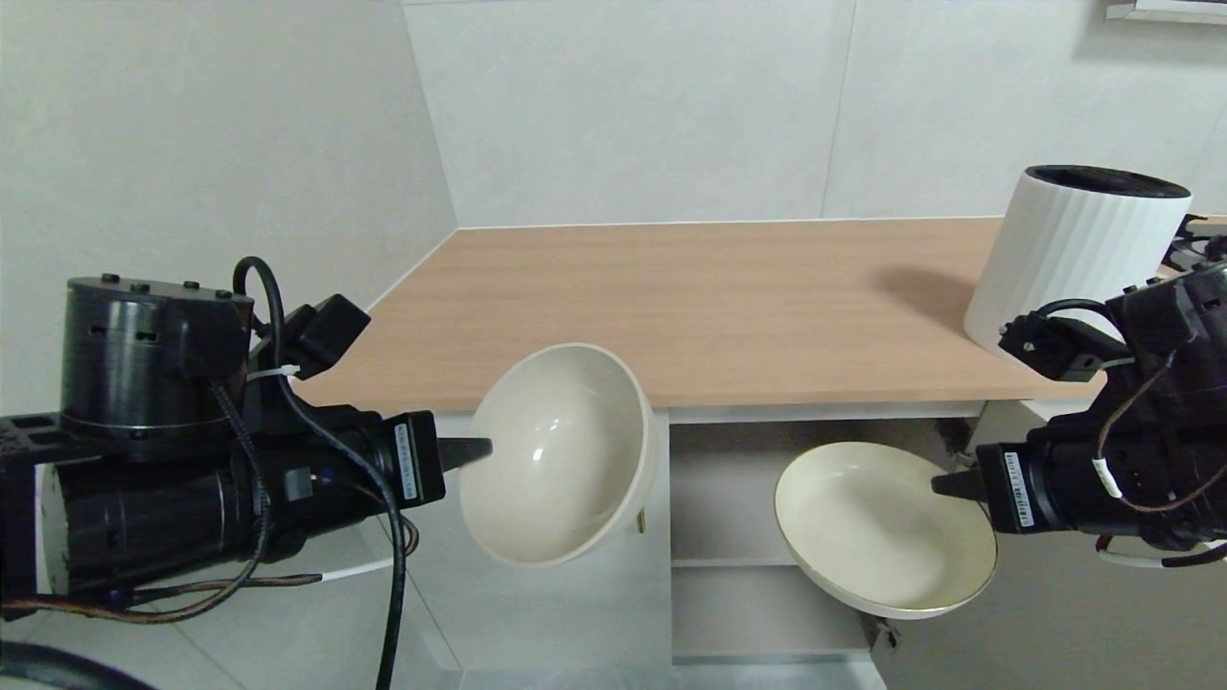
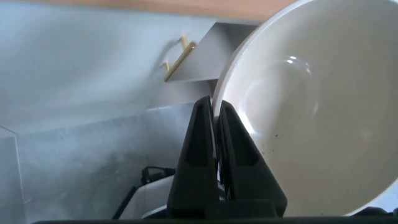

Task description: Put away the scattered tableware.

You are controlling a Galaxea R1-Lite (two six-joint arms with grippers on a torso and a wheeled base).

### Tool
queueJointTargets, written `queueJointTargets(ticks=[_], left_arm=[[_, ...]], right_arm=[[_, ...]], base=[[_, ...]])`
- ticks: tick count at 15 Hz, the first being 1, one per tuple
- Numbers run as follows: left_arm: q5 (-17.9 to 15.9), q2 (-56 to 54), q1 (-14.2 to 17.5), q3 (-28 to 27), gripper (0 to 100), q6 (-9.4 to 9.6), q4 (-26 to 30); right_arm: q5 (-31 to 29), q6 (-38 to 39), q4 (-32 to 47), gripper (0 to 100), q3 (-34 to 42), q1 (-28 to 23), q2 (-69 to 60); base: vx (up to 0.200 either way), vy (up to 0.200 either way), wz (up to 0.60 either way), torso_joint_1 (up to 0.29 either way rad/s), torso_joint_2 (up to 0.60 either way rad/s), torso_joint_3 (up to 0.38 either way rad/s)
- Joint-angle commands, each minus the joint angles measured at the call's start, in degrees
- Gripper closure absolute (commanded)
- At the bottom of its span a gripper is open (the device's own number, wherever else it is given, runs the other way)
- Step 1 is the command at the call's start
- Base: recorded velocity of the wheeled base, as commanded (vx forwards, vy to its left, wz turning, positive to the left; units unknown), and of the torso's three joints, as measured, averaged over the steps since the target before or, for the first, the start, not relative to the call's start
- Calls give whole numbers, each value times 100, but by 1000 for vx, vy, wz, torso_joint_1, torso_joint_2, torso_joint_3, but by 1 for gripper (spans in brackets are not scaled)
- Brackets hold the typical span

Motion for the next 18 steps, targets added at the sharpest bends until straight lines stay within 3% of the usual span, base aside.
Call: queueJointTargets(ticks=[1,14,18], left_arm=[[1,17,-1,-3,100,-1,-2],[1,104,-1,-3,100,-1,-2],[1,245,-80,6,100,-1,7]], right_arm=[[1,-1,4,100,3,1,14],[-8,-10,4,100,3,-8,14],[-8,-10,-5,100,-5,-8,120]], base=[[0,0,0,-188,491,300],[0,0,0,-147,458,307],[0,0,0,-22,113,74]])
